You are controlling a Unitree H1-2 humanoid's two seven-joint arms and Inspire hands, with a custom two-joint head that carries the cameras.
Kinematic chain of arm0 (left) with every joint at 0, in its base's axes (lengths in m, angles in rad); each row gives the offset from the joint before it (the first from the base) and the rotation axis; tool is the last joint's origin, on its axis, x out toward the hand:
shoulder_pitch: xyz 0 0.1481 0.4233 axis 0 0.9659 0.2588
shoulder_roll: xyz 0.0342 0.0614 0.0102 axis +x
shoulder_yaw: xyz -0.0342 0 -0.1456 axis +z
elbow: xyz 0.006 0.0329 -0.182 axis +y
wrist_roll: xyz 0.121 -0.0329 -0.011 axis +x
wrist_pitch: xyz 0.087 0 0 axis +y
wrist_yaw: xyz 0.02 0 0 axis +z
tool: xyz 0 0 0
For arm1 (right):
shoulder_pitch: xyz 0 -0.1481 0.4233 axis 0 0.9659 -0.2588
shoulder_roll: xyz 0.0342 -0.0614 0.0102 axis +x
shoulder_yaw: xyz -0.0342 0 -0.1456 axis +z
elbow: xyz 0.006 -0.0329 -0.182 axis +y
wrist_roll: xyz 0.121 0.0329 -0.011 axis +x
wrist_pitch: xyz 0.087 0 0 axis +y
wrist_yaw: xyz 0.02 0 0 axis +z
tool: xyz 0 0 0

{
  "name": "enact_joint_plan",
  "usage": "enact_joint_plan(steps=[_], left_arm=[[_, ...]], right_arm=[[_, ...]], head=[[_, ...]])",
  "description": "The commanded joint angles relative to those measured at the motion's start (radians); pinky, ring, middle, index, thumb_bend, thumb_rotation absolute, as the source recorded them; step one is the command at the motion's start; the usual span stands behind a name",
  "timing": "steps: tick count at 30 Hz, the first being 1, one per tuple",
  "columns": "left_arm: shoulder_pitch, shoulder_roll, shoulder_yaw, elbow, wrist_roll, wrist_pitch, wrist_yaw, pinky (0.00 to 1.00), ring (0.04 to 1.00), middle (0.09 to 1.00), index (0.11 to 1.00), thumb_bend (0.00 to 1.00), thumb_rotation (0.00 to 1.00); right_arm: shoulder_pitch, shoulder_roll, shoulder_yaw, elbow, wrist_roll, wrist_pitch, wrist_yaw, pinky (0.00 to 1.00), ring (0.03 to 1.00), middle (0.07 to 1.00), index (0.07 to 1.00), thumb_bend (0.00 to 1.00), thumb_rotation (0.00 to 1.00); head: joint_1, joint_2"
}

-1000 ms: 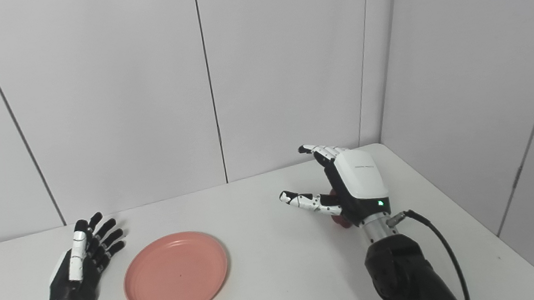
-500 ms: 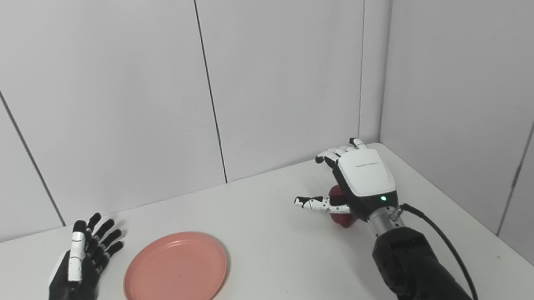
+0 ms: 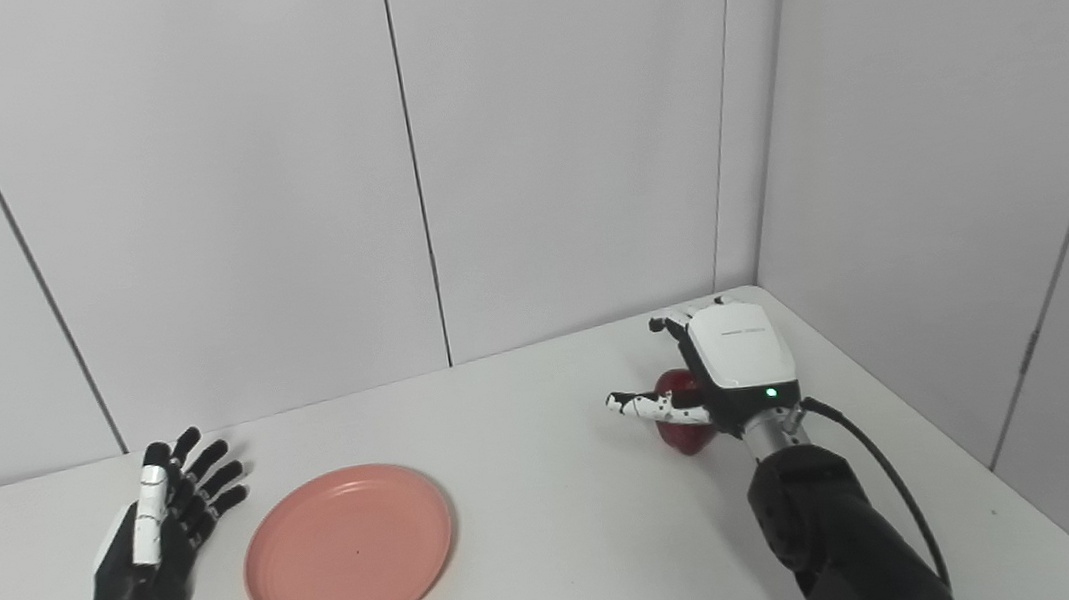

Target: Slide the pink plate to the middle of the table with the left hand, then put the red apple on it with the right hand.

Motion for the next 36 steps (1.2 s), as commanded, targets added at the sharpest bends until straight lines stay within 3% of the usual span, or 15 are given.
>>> enact_joint_plan(steps=[1,15,36], left_arm=[[0.090,0.004,-0.005,0.067,0.014,0.114,0.022,0.84,0.876,0.927,0.980,0.71,0.96],[0.096,0.001,-0.009,0.067,0.015,0.113,0.026,0.84,0.883,0.927,0.979,0.73,0.96],[0.099,0.002,-0.006,0.069,0.012,0.114,0.022,0.82,0.880,0.926,0.977,0.75,0.95]], right_arm=[[-0.063,-0.022,0.000,0.001,0.010,0.008,-0.040,0.83,0.763,0.742,0.713,0.88,0.91],[-0.086,-0.020,0.019,0.091,0.087,0.007,-0.066,0.71,0.748,0.751,0.714,0.89,0.84],[-0.071,-0.018,0.036,0.105,0.121,0.018,-0.069,0.61,0.708,0.736,0.720,0.90,0.83]], head=[[0.001,0.001],[0.007,0.005],[0.011,0.015]])
